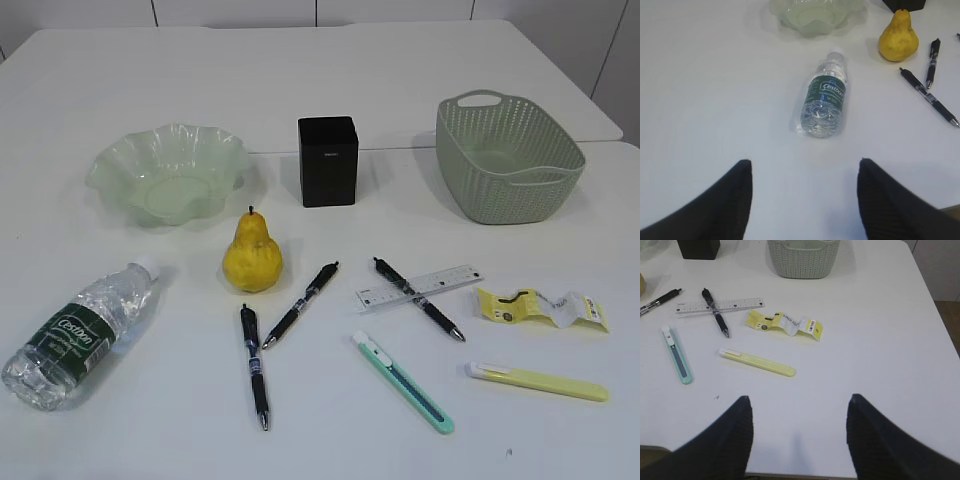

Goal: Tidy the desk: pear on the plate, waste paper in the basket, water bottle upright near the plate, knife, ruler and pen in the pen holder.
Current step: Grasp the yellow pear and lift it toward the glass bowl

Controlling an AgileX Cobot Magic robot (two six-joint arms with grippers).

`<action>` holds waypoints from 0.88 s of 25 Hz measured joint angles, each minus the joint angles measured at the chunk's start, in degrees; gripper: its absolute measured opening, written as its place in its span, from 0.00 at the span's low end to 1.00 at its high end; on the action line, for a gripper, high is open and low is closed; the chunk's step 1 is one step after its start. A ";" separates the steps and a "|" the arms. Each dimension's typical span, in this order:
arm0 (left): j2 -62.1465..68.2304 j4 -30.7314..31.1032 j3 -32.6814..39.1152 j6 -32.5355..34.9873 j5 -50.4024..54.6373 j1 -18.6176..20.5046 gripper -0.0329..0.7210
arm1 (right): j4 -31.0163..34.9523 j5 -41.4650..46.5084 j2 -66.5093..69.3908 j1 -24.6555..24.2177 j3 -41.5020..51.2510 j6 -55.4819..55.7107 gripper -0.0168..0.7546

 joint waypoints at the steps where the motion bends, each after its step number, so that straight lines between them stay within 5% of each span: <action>1: 0.00 0.00 0.00 0.00 0.00 0.00 0.66 | 0.00 0.00 0.00 0.00 0.00 0.00 0.63; 22: 0.00 -0.33 0.00 0.00 0.00 0.00 0.66 | 0.60 -0.13 0.00 0.00 0.00 0.00 0.63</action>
